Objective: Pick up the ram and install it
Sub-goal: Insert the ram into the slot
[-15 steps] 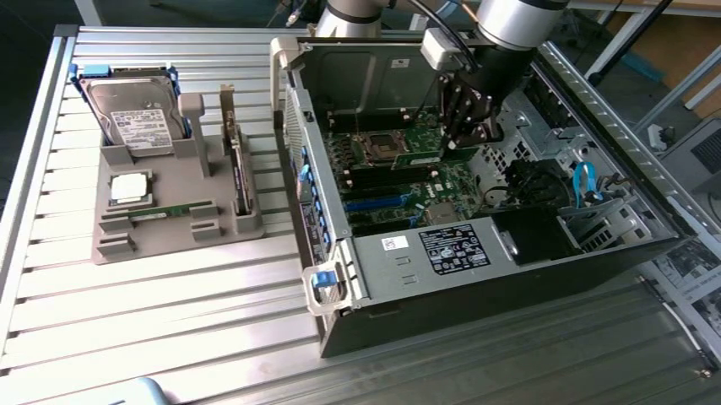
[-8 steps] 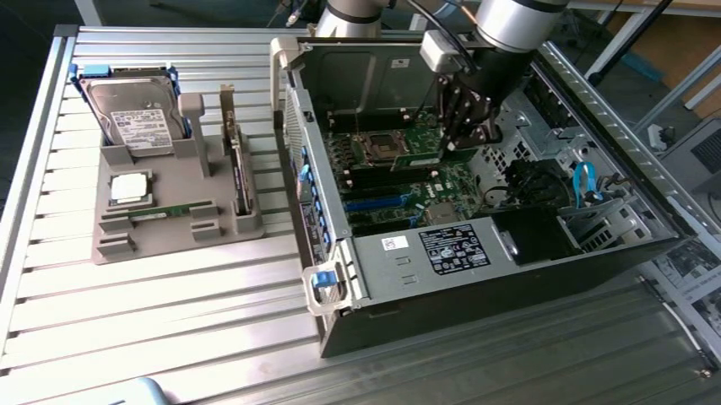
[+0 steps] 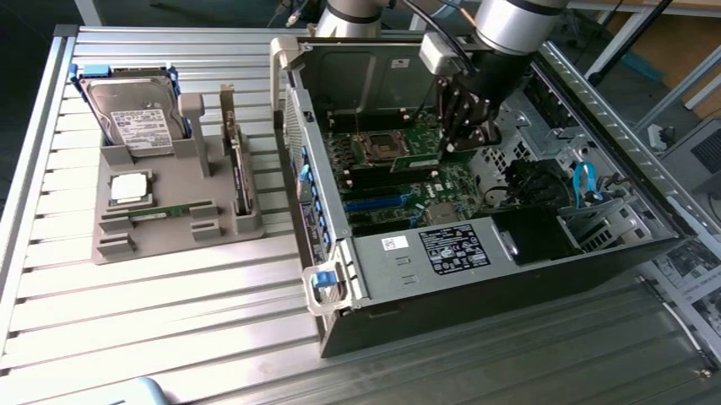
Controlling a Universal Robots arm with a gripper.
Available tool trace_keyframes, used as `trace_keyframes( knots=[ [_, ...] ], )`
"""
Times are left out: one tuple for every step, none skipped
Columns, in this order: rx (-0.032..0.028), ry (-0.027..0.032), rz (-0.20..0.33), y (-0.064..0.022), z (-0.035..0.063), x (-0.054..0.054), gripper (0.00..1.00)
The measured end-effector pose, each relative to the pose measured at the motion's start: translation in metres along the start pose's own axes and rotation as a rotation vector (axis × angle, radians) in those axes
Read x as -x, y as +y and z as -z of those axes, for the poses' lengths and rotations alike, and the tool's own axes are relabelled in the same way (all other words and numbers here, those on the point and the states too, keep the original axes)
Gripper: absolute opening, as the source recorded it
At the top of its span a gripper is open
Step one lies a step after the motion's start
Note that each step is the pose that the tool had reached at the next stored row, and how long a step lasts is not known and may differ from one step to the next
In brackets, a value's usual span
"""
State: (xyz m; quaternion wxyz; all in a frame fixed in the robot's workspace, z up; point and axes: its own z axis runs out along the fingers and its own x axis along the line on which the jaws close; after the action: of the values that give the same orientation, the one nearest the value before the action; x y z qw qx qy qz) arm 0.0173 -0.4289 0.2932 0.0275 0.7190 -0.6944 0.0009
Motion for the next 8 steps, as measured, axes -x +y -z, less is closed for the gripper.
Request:
trace_keyframes(
  knots=[
    [0.0, -0.0001, 0.0, 0.0, -0.0003, 0.0, 0.13],
    [0.0, 0.0001, 0.0, 0.0, -0.0007, 0.0, 0.13],
    [0.0, 0.0001, 0.0, 0.0, -0.001, 0.0, 0.13],
    [0.0, 0.0001, 0.0, -0.0001, -0.0013, 0.0001, 0.13],
    [0.0, 0.0001, 0.0, -0.0001, -0.0015, 0.0001, 0.13],
    [0.0, 0.0001, 0.0, -0.0001, -0.0019, 0.0001, 0.13],
    [0.0, 0.0001, 0.0, -0.0001, -0.0024, 0.0001, 0.13],
    [0.0, 0.0, 0.0, -0.0001, -0.0027, 0.0001, 0.13]
  ],
)
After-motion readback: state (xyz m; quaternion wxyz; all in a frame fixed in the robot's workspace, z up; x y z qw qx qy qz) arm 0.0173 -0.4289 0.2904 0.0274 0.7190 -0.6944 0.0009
